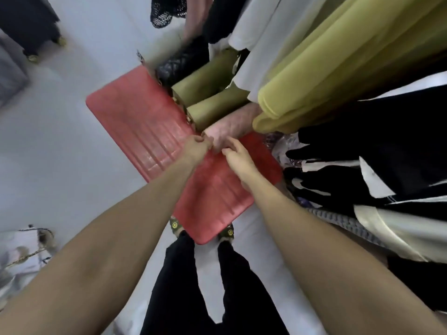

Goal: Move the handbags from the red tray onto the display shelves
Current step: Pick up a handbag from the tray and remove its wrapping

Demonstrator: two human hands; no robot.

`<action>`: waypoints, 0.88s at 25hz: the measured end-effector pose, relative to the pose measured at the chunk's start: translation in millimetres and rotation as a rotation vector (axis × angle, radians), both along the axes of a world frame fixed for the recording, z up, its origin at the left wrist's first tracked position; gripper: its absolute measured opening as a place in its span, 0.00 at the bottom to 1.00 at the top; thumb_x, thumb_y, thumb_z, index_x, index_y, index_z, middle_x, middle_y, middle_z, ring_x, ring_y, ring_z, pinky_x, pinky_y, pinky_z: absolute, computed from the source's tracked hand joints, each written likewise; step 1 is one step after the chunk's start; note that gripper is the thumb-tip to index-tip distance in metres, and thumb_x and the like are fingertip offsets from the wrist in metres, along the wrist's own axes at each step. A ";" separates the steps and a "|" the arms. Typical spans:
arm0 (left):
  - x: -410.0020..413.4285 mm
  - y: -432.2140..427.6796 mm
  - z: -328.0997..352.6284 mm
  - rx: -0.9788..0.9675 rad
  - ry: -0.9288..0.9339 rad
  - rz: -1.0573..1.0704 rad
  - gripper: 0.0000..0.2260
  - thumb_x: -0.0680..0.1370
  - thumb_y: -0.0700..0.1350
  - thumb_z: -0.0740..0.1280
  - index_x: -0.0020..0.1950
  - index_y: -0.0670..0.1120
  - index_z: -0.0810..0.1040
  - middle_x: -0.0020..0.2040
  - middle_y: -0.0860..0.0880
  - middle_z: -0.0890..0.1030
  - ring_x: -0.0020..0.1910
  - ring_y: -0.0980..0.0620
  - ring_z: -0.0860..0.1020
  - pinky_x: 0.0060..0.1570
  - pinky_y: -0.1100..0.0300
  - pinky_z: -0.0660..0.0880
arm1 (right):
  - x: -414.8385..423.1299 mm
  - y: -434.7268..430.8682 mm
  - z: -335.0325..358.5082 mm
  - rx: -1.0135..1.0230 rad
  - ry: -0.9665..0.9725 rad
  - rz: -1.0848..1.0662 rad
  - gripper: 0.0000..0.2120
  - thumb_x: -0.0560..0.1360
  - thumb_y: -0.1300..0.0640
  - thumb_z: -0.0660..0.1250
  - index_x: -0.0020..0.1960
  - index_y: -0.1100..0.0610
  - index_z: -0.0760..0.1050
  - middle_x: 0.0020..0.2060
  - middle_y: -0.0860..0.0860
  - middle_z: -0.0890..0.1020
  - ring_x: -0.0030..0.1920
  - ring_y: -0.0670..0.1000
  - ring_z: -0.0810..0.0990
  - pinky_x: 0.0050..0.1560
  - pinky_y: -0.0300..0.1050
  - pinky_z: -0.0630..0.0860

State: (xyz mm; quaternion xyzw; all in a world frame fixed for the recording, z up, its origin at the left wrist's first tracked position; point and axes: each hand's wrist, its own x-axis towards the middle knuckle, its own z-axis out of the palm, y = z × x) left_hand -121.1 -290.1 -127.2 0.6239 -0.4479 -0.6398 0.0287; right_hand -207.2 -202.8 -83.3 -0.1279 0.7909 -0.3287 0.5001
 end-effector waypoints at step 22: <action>5.8 3.5 -51.0 0.328 0.260 0.375 0.08 0.84 0.47 0.62 0.47 0.50 0.77 0.43 0.53 0.78 0.43 0.57 0.78 0.43 0.62 0.77 | 5.1 -11.1 -43.0 0.021 0.034 0.030 0.26 0.81 0.64 0.60 0.79 0.56 0.65 0.76 0.53 0.70 0.75 0.51 0.69 0.76 0.52 0.67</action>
